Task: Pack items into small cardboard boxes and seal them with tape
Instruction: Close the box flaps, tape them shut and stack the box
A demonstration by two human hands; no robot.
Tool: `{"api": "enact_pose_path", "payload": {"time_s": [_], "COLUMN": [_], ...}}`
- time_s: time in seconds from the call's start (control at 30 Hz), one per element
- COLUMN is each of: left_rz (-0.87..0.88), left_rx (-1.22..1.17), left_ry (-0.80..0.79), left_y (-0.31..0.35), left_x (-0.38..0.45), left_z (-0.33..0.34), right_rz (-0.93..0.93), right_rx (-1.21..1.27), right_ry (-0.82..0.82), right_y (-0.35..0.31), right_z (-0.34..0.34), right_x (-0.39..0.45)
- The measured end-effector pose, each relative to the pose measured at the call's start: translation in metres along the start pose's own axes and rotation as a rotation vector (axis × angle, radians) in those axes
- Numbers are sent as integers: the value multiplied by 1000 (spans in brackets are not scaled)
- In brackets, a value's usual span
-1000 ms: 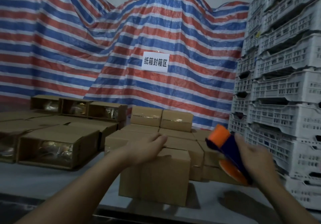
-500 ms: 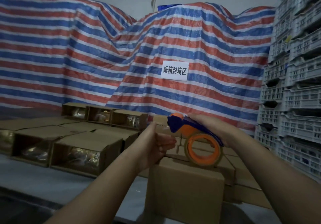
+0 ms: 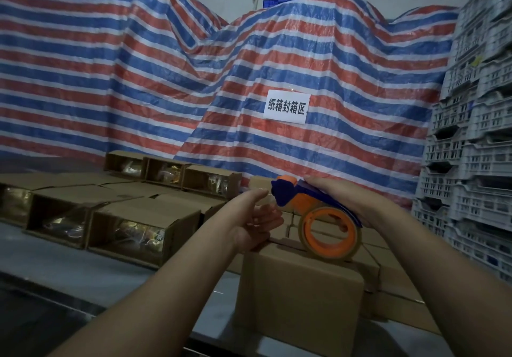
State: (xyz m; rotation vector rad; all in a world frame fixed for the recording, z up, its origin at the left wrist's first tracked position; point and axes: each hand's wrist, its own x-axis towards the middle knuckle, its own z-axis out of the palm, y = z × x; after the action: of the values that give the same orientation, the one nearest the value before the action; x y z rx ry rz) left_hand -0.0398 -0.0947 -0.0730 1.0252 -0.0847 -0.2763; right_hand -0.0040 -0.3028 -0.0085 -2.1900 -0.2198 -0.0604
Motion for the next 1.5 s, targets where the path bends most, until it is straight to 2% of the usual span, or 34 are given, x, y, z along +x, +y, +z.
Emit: {"api": "enact_pose_path", "payload": {"time_s": [0.33,0.43,0.6,0.87,1.0,1.07,1.13,1.2,1.37,1.5], "left_rz": [35,95,166,191,207,247,343,389,319,273], "left_rx": [50,139,320,155,155,295,657,868,955,939], "left_ry": [37,124,173,229,275,315,396,388,338,361], "left_y": [-1,-4,-11,-14,-17,-12,-5,-2,-5,-9], "left_x": [-5,-5,2,7,10,9,9,7,1,3], "left_z": [6,6,4,0,1,-3,-11,-21,-35,-43], "right_rz": [-2,7,64,161,121,138,149,157,195,216], "right_rx": [-29,-62,-159,-180,-268,-301,-363,-423,-493,-605], "right_ry": [0,6,-100,-242,-165,-152,-157,-166,-206,-156], "right_y": [-5,-10,-21,-15,-5,-7,-13,-18,-30,-35], "right_z": [3,5,-3,-35,-34,-31,-28,-23,-8,0], "right_x": [2,0,-10,-19,-18,-18,-19,-18,-14,-8]}}
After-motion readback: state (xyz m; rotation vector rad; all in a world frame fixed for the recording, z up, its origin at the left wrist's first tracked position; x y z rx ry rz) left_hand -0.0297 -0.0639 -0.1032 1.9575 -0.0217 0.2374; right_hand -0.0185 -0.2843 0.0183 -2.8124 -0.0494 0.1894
